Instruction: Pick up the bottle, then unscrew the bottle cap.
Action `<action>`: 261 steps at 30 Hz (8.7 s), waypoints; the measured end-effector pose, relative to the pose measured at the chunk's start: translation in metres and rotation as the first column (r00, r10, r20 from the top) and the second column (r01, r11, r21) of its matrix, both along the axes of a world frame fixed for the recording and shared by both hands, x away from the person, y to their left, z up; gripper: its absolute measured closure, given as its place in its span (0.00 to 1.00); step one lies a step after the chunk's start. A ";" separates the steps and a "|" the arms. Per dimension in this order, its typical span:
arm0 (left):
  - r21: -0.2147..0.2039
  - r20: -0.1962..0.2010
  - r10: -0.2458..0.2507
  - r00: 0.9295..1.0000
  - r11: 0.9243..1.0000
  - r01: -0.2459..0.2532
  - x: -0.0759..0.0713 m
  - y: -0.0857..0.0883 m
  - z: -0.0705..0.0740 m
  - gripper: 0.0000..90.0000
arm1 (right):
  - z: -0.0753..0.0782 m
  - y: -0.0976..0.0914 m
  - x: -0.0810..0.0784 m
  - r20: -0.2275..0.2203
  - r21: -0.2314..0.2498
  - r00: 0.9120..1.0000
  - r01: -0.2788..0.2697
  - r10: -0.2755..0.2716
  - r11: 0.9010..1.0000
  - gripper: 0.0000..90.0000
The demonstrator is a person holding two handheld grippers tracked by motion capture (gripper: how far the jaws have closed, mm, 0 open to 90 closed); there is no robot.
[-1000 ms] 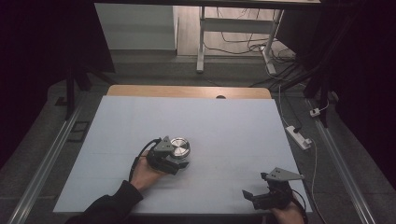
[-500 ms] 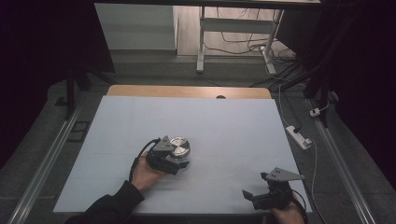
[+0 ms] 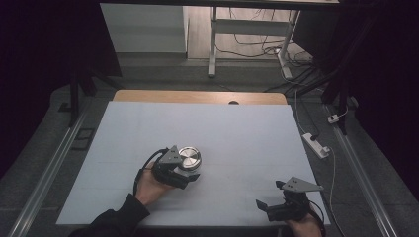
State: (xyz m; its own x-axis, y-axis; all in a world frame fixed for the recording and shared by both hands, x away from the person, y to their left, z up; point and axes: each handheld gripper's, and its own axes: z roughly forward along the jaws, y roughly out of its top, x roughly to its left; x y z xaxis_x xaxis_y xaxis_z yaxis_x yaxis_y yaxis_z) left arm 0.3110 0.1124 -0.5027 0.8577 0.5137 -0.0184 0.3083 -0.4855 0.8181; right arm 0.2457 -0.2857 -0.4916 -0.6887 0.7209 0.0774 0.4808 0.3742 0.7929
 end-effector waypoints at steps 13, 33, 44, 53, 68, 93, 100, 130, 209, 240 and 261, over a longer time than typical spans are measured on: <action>-0.008 -0.014 -0.051 0.999 0.999 0.051 -0.016 -0.008 0.008 0.17 | 0.001 0.005 0.000 0.006 0.000 1.000 -0.023 0.023 1.000 0.00; -0.005 -0.017 -0.074 0.997 0.997 0.074 -0.019 -0.012 0.010 0.17 | 0.008 0.017 -0.001 0.018 0.006 0.998 -0.066 0.066 0.998 0.00; -0.006 -0.015 -0.079 0.997 0.997 0.079 -0.018 -0.012 0.010 0.17 | 0.014 0.032 0.001 0.025 0.009 0.994 -0.110 0.110 0.994 0.00; -0.011 -0.016 -0.079 0.997 0.997 0.079 -0.018 -0.013 0.010 0.17 | 0.019 0.045 0.005 0.055 0.059 0.985 -0.164 0.161 0.985 0.00; -0.017 -0.020 -0.085 0.996 0.996 0.085 -0.018 -0.014 0.009 0.17 | 0.035 0.091 0.022 0.073 0.071 0.967 -0.250 0.245 0.966 0.00; -0.017 -0.016 -0.067 0.998 0.998 0.066 -0.020 -0.022 0.009 0.17 | 0.043 0.167 0.045 0.093 0.121 0.954 -0.295 0.285 0.948 0.04; -0.019 -0.022 -0.066 0.998 0.998 0.065 -0.020 -0.025 0.009 0.17 | 0.038 0.179 0.051 0.127 0.128 0.949 -0.304 0.289 0.944 0.09; -0.018 -0.019 -0.317 0.948 0.948 0.317 -0.022 -0.027 0.010 0.17 | 0.033 0.162 0.080 0.132 0.197 0.676 -0.735 0.725 0.649 0.15; -0.008 -0.040 -0.046 0.998 0.999 0.046 -0.018 -0.023 0.010 0.17 | 0.052 0.175 0.060 0.068 0.101 0.946 -0.322 0.316 0.941 0.06; -0.075 -0.040 -0.374 0.927 0.926 0.370 -0.020 -0.022 0.010 0.17 | 0.049 0.160 0.068 0.079 0.150 0.737 -0.675 0.672 0.723 0.20; -0.012 -0.036 -0.075 0.997 0.997 0.075 -0.021 -0.027 0.010 0.17 | 0.048 0.180 0.058 0.057 0.074 0.942 -0.334 0.331 0.940 0.18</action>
